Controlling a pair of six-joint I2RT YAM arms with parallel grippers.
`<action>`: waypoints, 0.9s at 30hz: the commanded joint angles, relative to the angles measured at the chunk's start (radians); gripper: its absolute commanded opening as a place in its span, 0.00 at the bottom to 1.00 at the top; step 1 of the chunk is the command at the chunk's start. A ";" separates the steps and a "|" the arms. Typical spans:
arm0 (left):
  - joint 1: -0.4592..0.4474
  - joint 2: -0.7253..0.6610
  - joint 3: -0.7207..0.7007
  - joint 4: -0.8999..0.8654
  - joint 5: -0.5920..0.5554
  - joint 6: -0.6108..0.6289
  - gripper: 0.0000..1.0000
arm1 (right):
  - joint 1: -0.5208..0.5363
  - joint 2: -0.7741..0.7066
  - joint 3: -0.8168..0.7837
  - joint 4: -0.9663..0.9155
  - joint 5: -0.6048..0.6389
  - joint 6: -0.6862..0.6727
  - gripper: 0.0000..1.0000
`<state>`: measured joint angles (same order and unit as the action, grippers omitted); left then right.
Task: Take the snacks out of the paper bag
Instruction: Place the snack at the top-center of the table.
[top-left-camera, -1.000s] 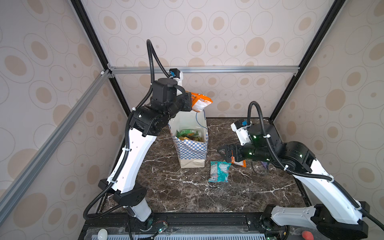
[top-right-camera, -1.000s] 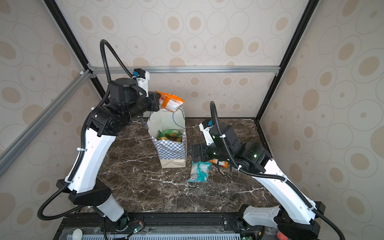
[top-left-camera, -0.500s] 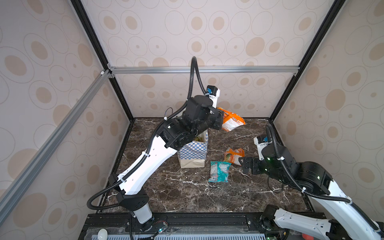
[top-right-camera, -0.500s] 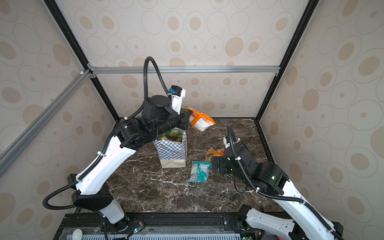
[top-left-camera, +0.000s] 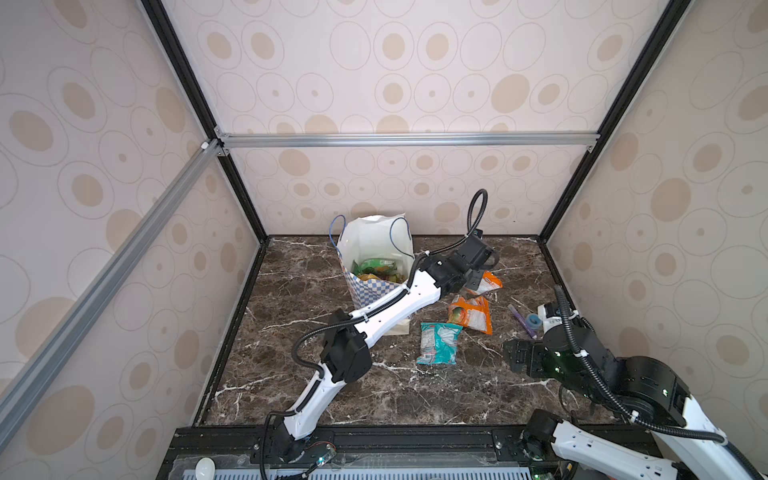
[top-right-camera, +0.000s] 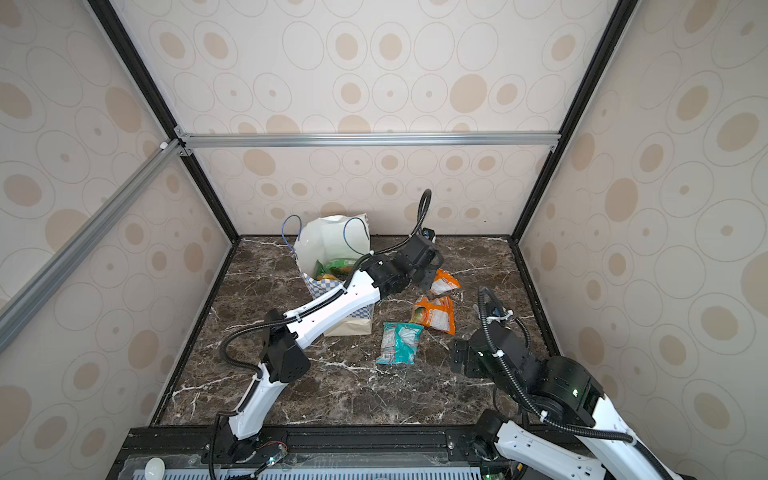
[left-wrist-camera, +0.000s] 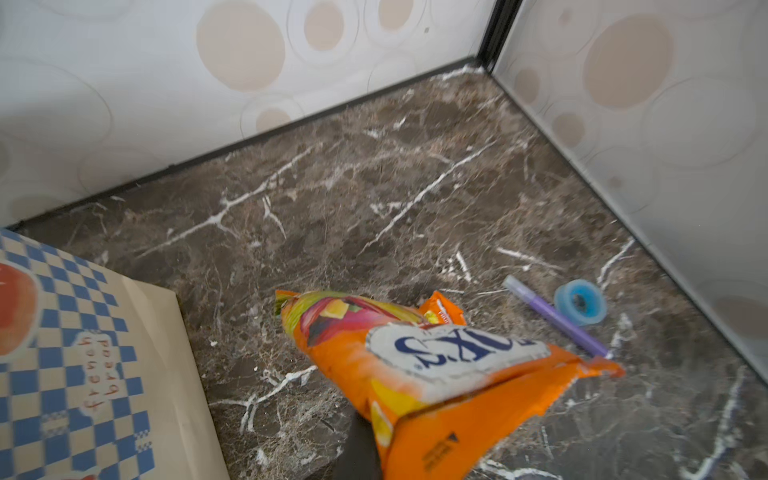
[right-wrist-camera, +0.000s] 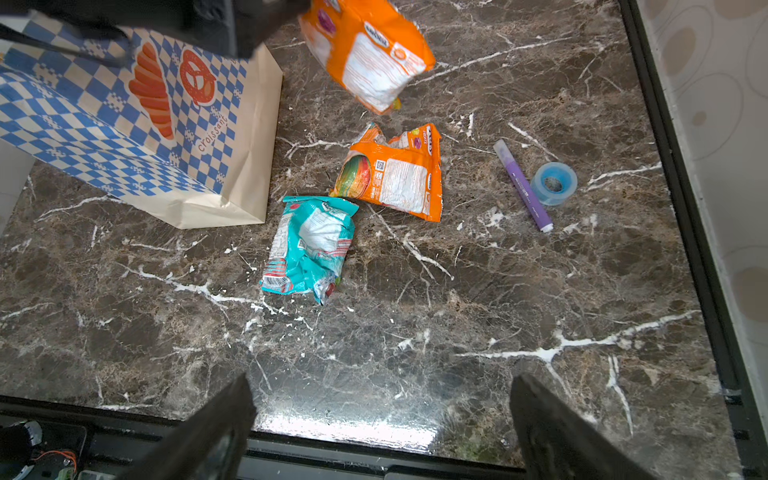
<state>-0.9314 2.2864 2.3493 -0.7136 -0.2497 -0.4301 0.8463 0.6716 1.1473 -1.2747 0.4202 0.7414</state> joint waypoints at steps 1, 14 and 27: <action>0.046 -0.017 -0.036 0.108 0.007 -0.002 0.00 | 0.003 -0.005 -0.012 -0.016 0.006 0.026 0.99; 0.116 0.112 -0.175 0.224 0.151 -0.045 0.00 | 0.003 0.034 -0.024 0.034 -0.027 0.011 1.00; 0.111 -0.102 -0.395 0.288 0.202 -0.047 0.48 | 0.001 0.089 -0.005 0.083 -0.051 -0.008 1.00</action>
<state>-0.8165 2.2601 1.9450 -0.4622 -0.0692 -0.4763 0.8463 0.7437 1.1339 -1.2034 0.3740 0.7361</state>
